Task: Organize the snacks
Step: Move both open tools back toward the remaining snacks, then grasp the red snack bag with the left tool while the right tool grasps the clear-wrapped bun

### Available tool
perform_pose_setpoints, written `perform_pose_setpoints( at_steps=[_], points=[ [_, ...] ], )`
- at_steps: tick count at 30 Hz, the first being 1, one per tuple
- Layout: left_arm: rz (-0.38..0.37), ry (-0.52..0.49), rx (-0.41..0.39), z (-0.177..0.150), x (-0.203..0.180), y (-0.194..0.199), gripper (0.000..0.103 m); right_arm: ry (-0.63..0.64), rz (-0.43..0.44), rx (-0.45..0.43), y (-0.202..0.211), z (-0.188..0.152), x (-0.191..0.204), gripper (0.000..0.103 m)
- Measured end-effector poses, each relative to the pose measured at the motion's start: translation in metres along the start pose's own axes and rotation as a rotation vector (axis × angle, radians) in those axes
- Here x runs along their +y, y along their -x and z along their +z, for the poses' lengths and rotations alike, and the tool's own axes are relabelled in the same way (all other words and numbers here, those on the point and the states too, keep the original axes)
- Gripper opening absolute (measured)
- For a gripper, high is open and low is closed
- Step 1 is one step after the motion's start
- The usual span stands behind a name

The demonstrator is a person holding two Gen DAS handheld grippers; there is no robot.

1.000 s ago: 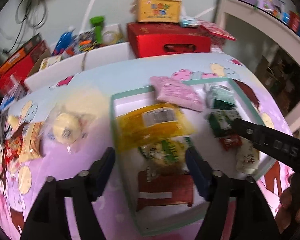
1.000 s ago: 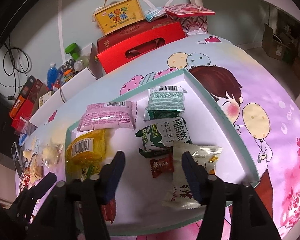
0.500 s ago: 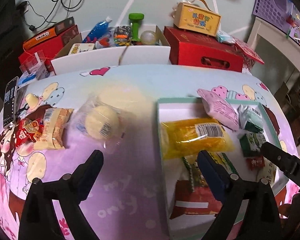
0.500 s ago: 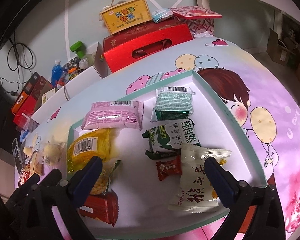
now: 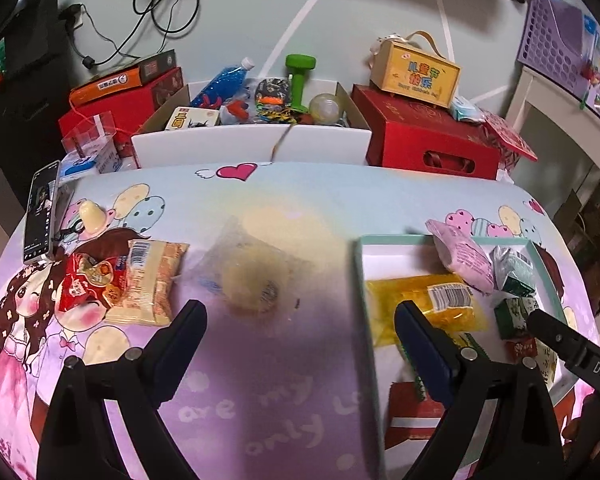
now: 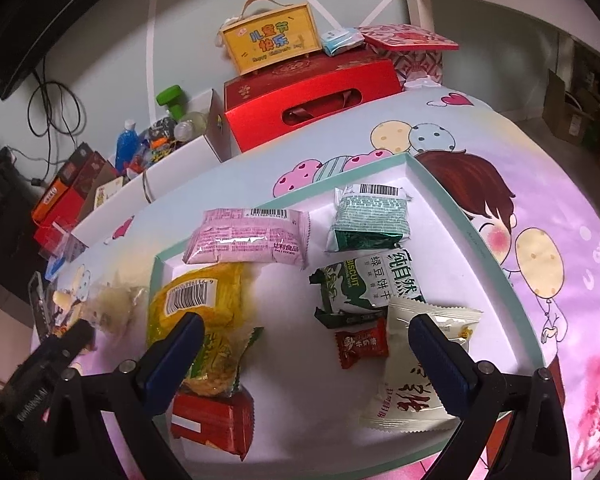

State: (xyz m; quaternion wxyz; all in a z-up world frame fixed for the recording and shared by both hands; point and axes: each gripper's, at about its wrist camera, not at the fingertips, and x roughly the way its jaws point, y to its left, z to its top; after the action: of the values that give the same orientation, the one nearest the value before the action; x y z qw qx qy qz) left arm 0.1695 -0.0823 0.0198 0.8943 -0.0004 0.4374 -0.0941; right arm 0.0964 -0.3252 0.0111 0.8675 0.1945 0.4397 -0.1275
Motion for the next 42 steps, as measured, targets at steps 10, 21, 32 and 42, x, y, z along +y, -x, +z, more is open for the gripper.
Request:
perform_pose_setpoints(
  at_steps=[10, 21, 32, 42],
  points=[
    [0.052, 0.085, -0.009, 0.010, 0.056, 0.010, 0.095, 0.043, 0.038, -0.020, 0.005, -0.001, 0.021, 0.103],
    [0.117, 0.249, -0.055, 0.011, 0.149, 0.024, 0.095, 0.104, 0.075, -0.038, 0.007, -0.005, 0.057, 0.103],
    [0.000, 0.406, 0.033, 0.004, 0.196, -0.001, 0.095, 0.160, 0.195, 0.016, -0.013, 0.001, 0.121, 0.103],
    [-0.010, 0.447, 0.165, 0.016, 0.221, -0.038, 0.094, 0.193, 0.300, 0.175, -0.061, 0.019, 0.200, 0.102]
  ],
)
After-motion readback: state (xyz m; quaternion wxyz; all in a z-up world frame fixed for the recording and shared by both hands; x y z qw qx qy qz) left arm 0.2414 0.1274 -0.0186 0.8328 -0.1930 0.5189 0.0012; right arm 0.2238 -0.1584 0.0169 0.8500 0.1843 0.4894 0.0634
